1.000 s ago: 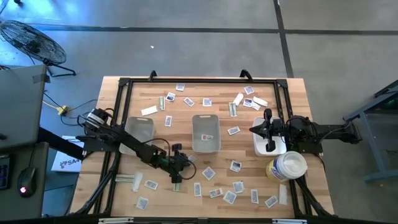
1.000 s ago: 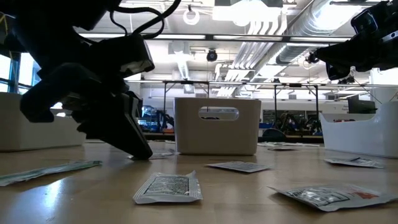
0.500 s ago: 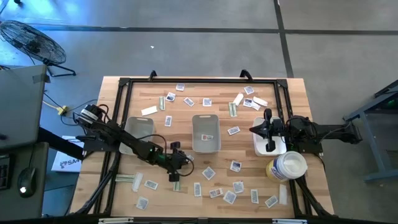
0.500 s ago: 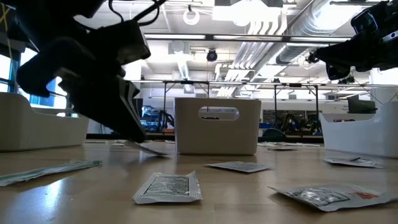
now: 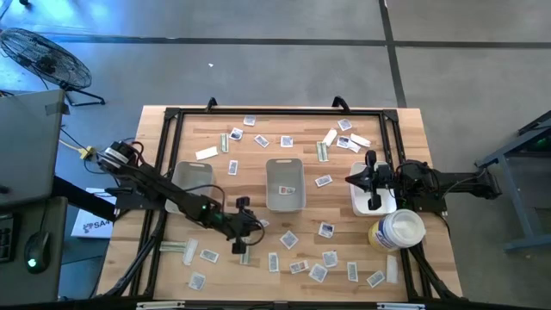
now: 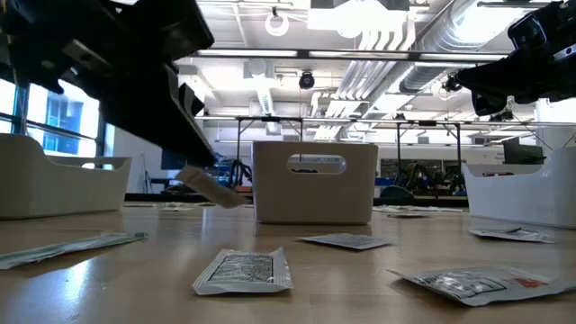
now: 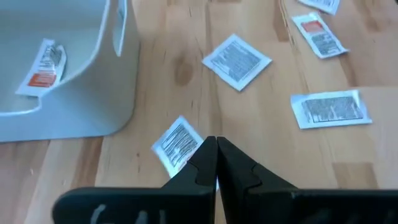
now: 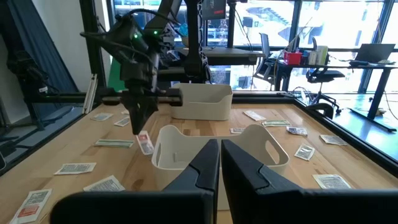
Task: Pick & Place First Aid Supplies
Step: Put the ointment pack into the right gray bin
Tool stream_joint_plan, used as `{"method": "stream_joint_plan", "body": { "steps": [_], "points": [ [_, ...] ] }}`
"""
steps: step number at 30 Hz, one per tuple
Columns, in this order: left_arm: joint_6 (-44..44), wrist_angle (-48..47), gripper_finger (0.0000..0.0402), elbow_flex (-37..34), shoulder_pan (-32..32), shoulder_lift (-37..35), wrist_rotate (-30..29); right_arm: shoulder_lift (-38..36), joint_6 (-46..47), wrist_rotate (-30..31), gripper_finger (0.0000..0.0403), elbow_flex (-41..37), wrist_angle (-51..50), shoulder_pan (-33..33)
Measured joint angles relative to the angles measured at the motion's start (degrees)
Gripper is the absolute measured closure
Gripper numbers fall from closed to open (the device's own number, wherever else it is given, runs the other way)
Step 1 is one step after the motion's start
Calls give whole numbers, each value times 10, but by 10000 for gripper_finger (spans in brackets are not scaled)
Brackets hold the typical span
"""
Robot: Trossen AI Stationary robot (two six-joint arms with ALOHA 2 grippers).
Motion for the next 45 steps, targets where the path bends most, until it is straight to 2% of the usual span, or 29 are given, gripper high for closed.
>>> {"method": "stream_joint_plan", "body": {
  "steps": [6, 15, 25, 34, 41, 45],
  "points": [
    [24, 42, 401, 3, 0, -1, 19, 0, 0, 0, 391, 0, 0, 0],
    [79, 48, 401, 49, 0, -1, 27, 0, 0, 0, 391, 0, 0, 0],
    [150, 52, 401, 85, 8, -1, -61, 0, 0, 0, 391, 0, 0, 0],
    [144, 60, 401, 85, 79, -1, -61, 0, 0, 0, 391, 0, 0, 0],
    [143, 64, 401, 85, 140, 8, -11, 0, 0, 0, 391, 0, 0, 0],
    [143, 60, 401, 85, 169, 30, -9, 0, 0, 0, 391, 0, 0, 0]
  ]
}}
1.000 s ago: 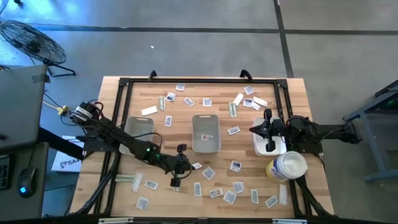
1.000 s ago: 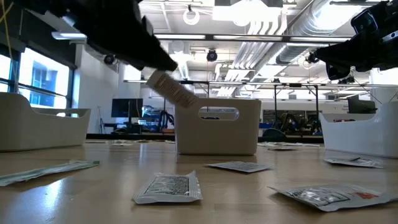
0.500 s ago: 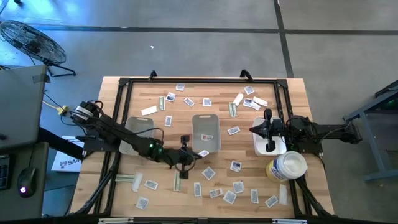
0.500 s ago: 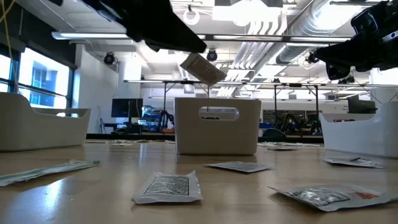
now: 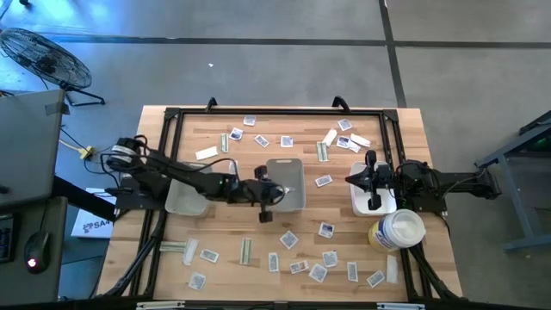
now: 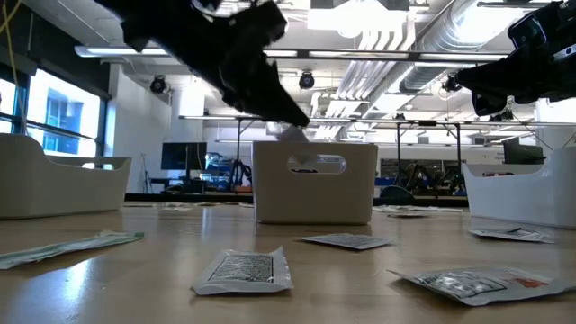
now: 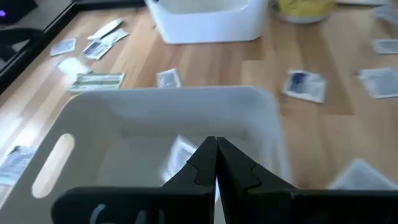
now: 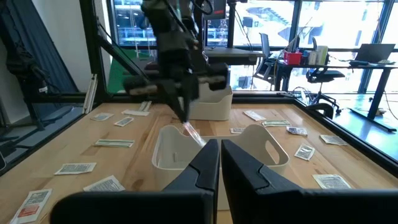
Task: Pick & Place First Aid Supplies
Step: Put the ointment pack into the right gray bin
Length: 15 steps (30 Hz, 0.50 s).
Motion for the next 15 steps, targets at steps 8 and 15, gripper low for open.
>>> {"method": "stream_joint_plan", "body": {
  "steps": [8, 15],
  "points": [
    [-17, 0, 402, 0, 47, 30, 39, 0, 0, 0, 391, 0, 0, 0],
    [-33, -2, 400, 0, 53, 43, 57, 0, 0, 0, 391, 0, 0, 0]
  ]
}}
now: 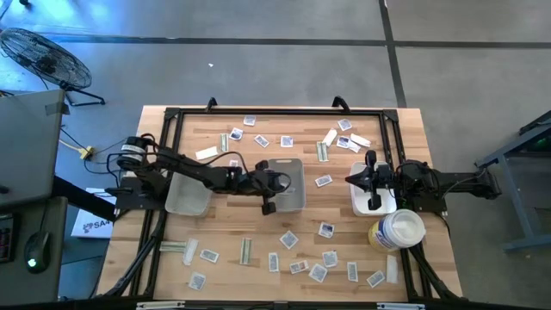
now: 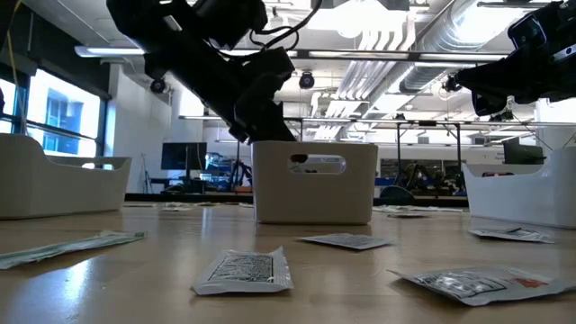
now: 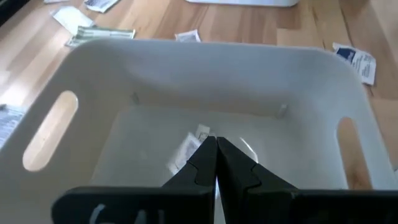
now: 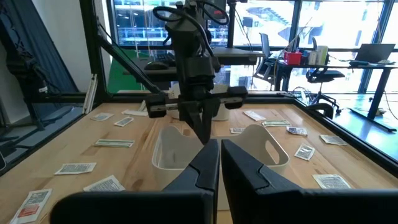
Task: Pick & Place First Aid Supplies
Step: Put the ointment pack into the right gray bin
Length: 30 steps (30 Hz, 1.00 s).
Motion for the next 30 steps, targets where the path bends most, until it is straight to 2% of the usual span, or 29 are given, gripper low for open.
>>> {"method": "stream_joint_plan", "body": {
  "steps": [11, 19, 24, 30],
  "points": [
    [-10, -7, 327, 0, -1, -2, 1, 0, 0, 0, 391, 0, 0, 0],
    [-11, -90, 312, 0, -15, -103, 10, 0, 0, 0, 391, 0, 0, 0],
    [-45, -204, 312, 0, -35, -169, -57, 0, 0, 0, 391, 0, 1, 0],
    [-210, -374, 312, 0, -26, -181, -152, 0, 0, 1, 391, 0, 2, 0]
  ]
}}
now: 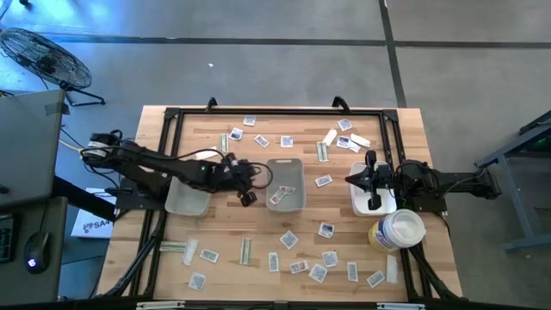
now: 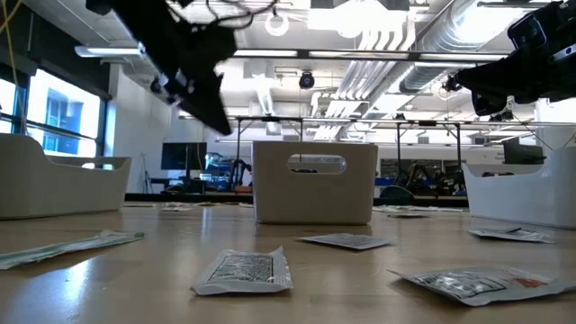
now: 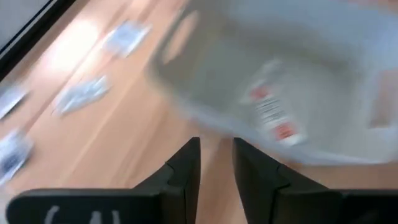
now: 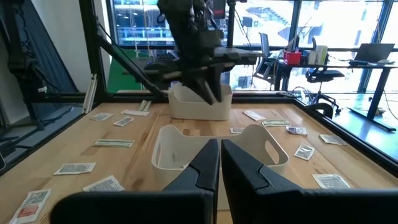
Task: Pick & Place First Aid Supplies
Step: Put the ointment pack into the right gray bin
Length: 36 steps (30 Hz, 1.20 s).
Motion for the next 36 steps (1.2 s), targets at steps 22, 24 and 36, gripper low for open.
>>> {"method": "stream_joint_plan", "body": {
  "steps": [22, 24, 36],
  "points": [
    [-185, -68, 312, -25, 169, 96, 23, 0, 0, 0, 391, 0, 1, 0],
    [-199, -53, 312, -40, 178, 96, 26, 0, 0, 0, 391, 0, 1, 0],
    [-216, -14, 312, -75, 186, 96, 12, 0, 0, 0, 391, 0, 2, 0]
  ]
}}
